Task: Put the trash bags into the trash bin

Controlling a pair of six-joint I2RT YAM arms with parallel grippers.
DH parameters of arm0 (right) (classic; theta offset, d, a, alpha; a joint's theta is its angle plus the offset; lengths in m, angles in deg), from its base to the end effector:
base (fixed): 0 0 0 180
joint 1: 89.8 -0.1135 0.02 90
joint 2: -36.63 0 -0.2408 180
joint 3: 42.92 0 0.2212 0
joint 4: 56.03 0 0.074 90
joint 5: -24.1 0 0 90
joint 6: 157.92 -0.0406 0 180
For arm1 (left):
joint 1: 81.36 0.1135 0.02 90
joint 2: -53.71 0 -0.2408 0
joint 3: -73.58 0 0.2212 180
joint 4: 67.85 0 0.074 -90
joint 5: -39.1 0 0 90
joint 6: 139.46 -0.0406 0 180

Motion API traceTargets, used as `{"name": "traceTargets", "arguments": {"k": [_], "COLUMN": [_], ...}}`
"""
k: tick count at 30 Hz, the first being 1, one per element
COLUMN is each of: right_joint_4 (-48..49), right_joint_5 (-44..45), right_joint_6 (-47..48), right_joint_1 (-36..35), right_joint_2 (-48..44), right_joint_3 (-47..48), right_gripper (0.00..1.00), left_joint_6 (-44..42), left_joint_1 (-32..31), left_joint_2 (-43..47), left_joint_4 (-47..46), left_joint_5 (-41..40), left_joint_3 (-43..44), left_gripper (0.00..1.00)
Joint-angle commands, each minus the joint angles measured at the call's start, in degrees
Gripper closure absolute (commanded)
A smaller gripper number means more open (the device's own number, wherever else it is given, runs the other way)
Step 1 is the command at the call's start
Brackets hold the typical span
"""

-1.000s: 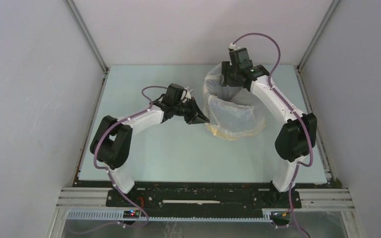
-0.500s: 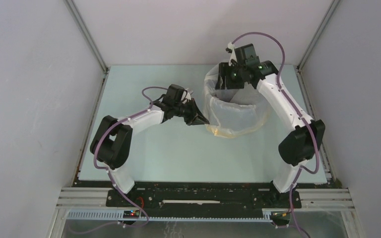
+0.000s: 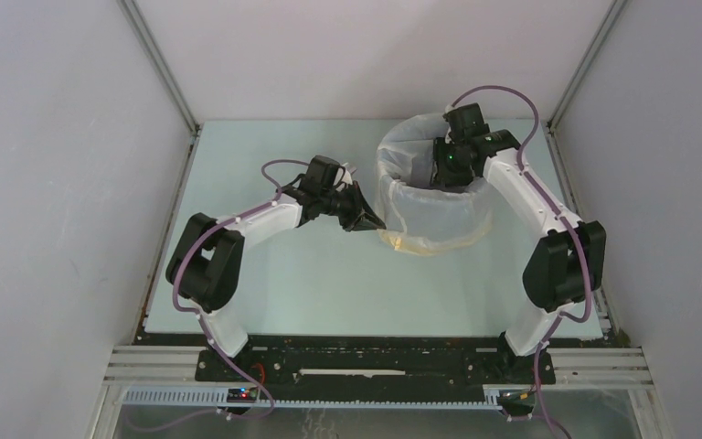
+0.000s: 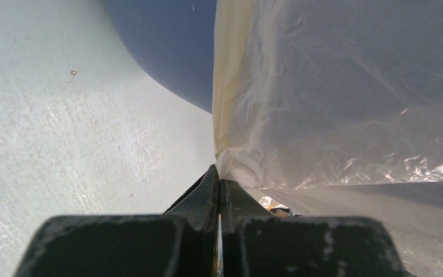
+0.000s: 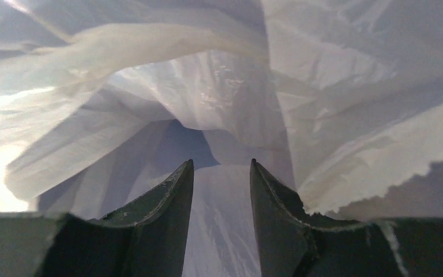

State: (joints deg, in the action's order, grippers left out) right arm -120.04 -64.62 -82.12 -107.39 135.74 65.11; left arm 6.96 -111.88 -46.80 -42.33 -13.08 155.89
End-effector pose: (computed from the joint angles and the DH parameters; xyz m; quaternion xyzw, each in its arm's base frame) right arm 0.3265 0.1026 0.2916 -0.0249 0.9536 0.0719 0.2914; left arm 0.2895 -0.1996 0.2079 -0.0708 0.8763 -0.4720 0.0648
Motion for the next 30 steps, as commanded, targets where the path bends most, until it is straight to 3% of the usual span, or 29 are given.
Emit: {"name": "traceTargets", "arguments": {"k": [1,3,9,15,25,30], "right_joint_4": [2.8,3.2,9.4,17.7,22.3,17.3], "right_joint_5": [-11.7,-14.1,-2.0,-2.4,-2.0,-1.3], "right_joint_6": [-3.2,-4.6,-6.0,-6.6,-11.8,-10.5], "right_joint_1": [-0.5,-1.2,-1.6,-5.1,-6.4,-6.9], "right_joint_2": [-0.3,-0.6,-2.6,3.5,9.9,8.2], "right_joint_3": [4.0,5.3,1.2,-3.4,-9.7,-5.8], "right_gripper": [0.50,0.49,0.41,0.41,0.27,0.25], "left_joint_6": [-1.9,-2.0,-2.0,-1.1,-1.4,-1.6], "left_joint_1": [-0.3,-0.2,0.0,0.0,0.2,0.3], "left_joint_2": [-0.9,-1.2,-0.4,0.5,-0.5,0.0], "left_joint_4": [-0.1,0.0,0.1,0.1,-0.2,-0.2], "left_joint_5": [1.5,1.6,1.6,1.3,0.1,-0.3], "left_joint_3": [2.5,2.8,3.3,5.0,6.1,5.3], "left_gripper": [1.00,1.00,1.00,0.98,0.95,0.94]}}
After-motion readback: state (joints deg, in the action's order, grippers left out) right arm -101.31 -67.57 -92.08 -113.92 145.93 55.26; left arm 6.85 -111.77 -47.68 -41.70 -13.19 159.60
